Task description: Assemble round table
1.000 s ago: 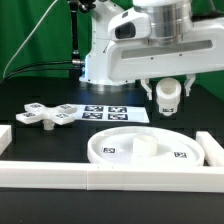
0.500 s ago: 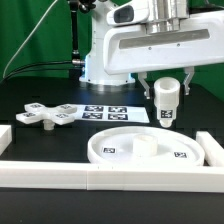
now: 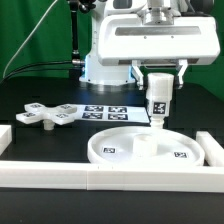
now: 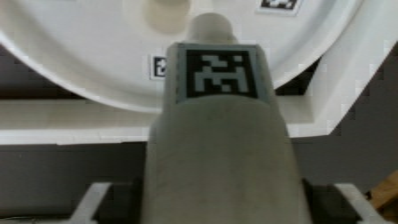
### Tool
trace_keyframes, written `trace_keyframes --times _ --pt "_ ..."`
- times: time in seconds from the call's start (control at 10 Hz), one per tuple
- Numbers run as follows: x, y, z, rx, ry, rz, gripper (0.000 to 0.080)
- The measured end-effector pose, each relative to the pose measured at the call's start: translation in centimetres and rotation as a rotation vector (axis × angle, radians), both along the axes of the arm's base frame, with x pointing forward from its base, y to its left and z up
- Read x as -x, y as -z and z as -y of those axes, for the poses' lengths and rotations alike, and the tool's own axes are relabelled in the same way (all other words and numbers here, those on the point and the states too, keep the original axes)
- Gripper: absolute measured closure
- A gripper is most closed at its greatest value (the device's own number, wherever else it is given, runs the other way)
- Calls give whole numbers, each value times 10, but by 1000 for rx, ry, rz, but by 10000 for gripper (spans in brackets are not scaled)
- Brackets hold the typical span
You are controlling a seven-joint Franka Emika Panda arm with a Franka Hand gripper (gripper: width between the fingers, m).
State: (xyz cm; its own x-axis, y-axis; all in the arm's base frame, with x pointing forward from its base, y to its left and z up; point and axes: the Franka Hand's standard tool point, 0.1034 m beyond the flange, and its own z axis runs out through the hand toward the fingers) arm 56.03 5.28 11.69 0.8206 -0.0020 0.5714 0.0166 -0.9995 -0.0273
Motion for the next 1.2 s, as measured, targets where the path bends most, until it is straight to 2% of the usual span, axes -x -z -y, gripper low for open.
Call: trace_keyframes --times 0.1,0.3,0.4,0.8,1.0,1.2 --pt "9 16 0 0 -2 -40 390" --pt "8 17 0 -2 -4 -57 390" --pt "4 17 3 23 -35 -43 390" --pt "-8 16 20 32 -31 -61 390" --pt "-11 17 23 33 -26 -54 390" --pt "-9 17 19 34 -30 -44 390"
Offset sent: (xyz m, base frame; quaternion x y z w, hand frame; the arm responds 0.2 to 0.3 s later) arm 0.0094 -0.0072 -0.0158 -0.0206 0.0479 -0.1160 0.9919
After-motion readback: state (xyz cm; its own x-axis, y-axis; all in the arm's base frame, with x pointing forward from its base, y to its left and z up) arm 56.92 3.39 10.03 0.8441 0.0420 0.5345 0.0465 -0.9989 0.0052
